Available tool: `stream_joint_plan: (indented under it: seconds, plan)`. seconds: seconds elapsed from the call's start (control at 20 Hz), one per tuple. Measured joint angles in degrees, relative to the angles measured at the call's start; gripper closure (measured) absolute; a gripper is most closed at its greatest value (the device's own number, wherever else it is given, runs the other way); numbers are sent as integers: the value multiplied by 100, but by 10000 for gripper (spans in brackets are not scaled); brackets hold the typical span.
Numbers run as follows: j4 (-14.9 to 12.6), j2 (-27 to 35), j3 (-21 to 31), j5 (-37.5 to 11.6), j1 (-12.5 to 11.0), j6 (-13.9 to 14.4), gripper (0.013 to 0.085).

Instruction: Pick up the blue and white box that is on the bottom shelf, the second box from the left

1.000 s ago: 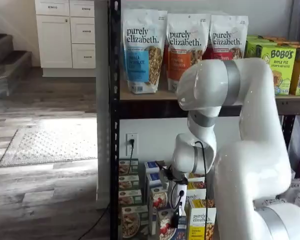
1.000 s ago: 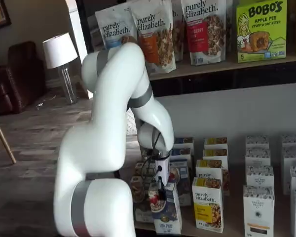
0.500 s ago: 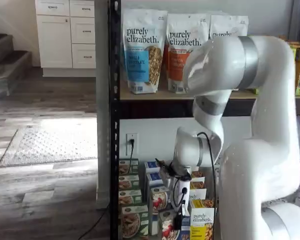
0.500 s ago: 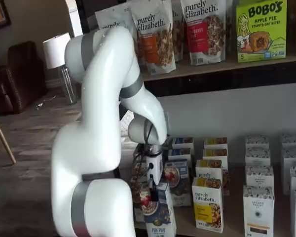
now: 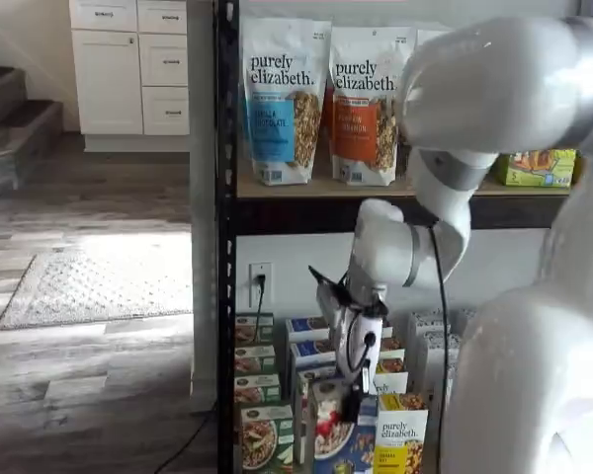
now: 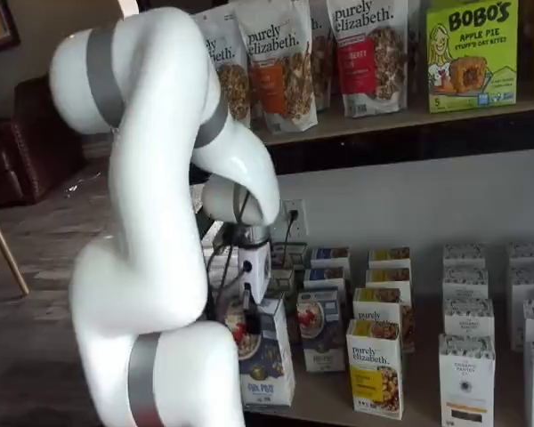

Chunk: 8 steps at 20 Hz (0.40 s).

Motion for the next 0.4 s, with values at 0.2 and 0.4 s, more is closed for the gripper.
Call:
stream_joint_plan:
  seconds: [0.2, 0.4]
  plan:
    - [-145, -828, 273, 430, 17, 220, 490]
    - [-324, -1446, 408, 877, -17, 392, 490]
